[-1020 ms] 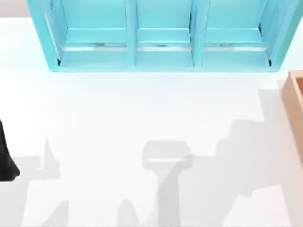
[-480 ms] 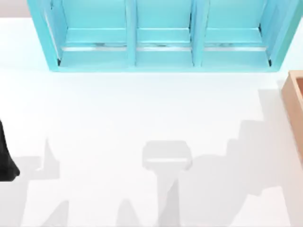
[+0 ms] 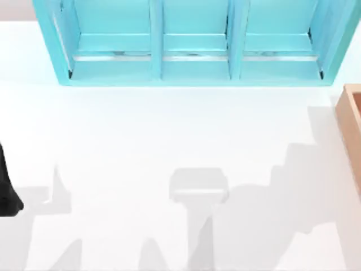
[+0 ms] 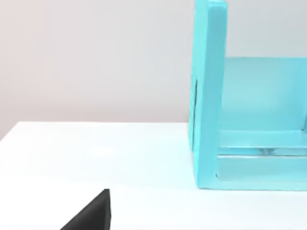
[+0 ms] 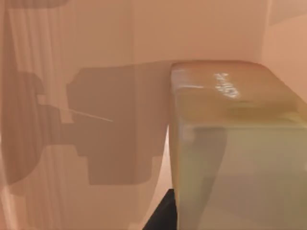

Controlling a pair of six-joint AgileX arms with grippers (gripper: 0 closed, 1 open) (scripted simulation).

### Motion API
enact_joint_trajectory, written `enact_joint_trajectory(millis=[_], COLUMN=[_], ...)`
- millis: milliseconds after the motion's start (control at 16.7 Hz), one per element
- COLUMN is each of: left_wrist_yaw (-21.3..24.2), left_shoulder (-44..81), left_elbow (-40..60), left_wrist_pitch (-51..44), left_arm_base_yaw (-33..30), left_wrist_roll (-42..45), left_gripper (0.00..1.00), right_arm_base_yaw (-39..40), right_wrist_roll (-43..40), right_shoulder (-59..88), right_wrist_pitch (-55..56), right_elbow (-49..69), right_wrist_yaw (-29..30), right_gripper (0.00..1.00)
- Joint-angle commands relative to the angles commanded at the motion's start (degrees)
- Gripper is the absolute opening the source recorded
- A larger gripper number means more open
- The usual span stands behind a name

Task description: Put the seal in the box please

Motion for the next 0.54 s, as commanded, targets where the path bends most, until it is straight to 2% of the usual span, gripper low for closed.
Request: enact_joint_trajectory(millis=[180, 540], left_wrist_yaw=[0.0, 0.0], left_shoulder=[0.0, 0.0], left_elbow=[0.0, 0.0], left_wrist_pitch=[0.0, 0.0], left_arm_base_yaw=[0.0, 0.0], left_wrist_roll=[0.0, 0.0], left_gripper=[1.0, 1.0], right_arm_base_yaw=[0.0, 0.0], right_wrist_roll=[0.0, 0.0], right_shoulder=[0.0, 0.0], right_wrist_pitch=[0.0, 0.0], right_elbow=[0.0, 0.0], right_wrist_yaw=[0.0, 0.0], right_gripper=[0.98, 1.0])
